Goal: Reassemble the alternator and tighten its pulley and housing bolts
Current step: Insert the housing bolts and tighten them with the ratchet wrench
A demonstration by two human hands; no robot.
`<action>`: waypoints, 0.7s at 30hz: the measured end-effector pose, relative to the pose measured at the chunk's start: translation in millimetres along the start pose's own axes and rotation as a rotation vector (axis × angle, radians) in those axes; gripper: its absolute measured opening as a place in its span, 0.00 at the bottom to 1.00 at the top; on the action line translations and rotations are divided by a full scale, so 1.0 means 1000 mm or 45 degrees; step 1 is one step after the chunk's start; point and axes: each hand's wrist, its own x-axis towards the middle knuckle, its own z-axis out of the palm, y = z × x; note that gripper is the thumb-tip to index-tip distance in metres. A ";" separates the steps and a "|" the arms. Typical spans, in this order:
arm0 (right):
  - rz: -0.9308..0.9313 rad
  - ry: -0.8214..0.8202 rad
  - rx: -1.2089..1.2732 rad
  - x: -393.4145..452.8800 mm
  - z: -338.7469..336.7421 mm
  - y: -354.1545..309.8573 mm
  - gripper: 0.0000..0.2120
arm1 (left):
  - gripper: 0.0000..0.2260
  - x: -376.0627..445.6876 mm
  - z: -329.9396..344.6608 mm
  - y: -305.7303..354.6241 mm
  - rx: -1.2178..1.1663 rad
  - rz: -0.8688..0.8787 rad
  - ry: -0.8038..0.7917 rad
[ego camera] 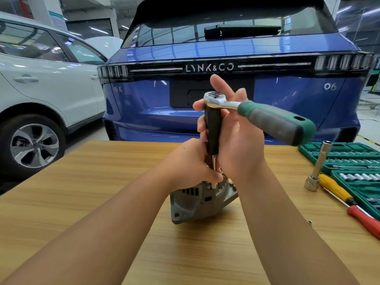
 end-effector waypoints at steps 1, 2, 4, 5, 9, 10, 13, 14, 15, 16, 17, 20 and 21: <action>0.002 0.033 0.040 -0.001 -0.001 0.001 0.42 | 0.09 0.000 0.001 0.000 -0.002 -0.004 0.007; -0.042 0.066 0.057 -0.003 -0.001 0.003 0.40 | 0.09 0.000 0.001 0.000 0.000 -0.003 0.009; -0.155 0.205 -0.078 -0.010 0.000 0.009 0.33 | 0.09 0.002 0.002 0.002 0.027 0.029 -0.025; -0.216 0.306 -0.189 -0.011 0.000 0.011 0.27 | 0.08 0.002 0.003 0.002 0.045 0.050 -0.047; -0.214 0.445 -0.296 -0.008 -0.005 0.008 0.10 | 0.08 0.004 0.004 0.003 0.056 0.076 -0.061; -0.184 0.372 -0.224 -0.009 -0.005 0.007 0.11 | 0.07 0.005 0.004 0.002 0.058 0.074 -0.058; -0.258 0.147 -0.159 -0.011 -0.004 0.011 0.17 | 0.07 0.004 0.003 0.000 0.006 0.059 -0.042; -0.317 0.133 -0.210 -0.012 -0.002 0.013 0.18 | 0.08 0.004 0.002 0.000 -0.009 0.058 -0.034; -0.368 0.133 -0.261 -0.013 0.000 0.014 0.19 | 0.08 0.004 0.003 -0.001 -0.011 0.055 -0.025; -0.396 0.137 -0.305 -0.013 0.001 0.015 0.20 | 0.08 0.003 0.003 -0.001 -0.005 0.054 -0.015; -0.396 0.136 -0.323 -0.013 0.002 0.014 0.21 | 0.09 0.003 0.004 -0.001 0.002 0.055 -0.006; -0.237 0.091 -0.174 -0.009 -0.001 0.005 0.26 | 0.09 0.001 0.005 0.000 0.004 0.045 0.016; -0.153 0.074 -0.083 -0.008 -0.002 0.002 0.25 | 0.09 0.000 0.004 0.000 -0.010 0.040 0.018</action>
